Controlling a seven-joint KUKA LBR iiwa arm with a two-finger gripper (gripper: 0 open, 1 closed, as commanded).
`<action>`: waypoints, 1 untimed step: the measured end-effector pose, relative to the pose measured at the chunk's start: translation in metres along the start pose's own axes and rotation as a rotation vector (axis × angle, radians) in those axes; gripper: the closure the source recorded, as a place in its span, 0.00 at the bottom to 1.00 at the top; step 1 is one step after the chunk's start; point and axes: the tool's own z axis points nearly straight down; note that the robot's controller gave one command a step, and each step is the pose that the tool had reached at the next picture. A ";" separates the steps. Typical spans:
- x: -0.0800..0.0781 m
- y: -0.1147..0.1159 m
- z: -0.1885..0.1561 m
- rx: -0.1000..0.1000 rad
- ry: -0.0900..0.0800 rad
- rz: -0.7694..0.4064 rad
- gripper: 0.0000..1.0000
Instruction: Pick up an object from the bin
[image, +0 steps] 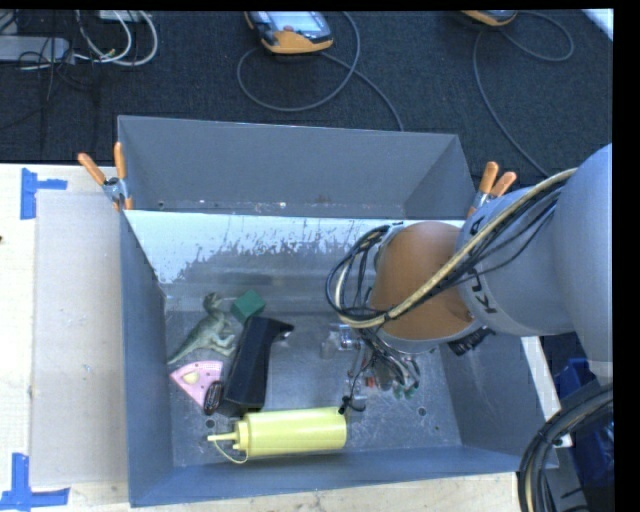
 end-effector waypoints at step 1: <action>0.012 -0.037 0.001 0.001 0.010 -0.016 0.00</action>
Offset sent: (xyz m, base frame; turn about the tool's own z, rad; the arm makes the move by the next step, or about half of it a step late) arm 0.0549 -0.0086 -0.0006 -0.0558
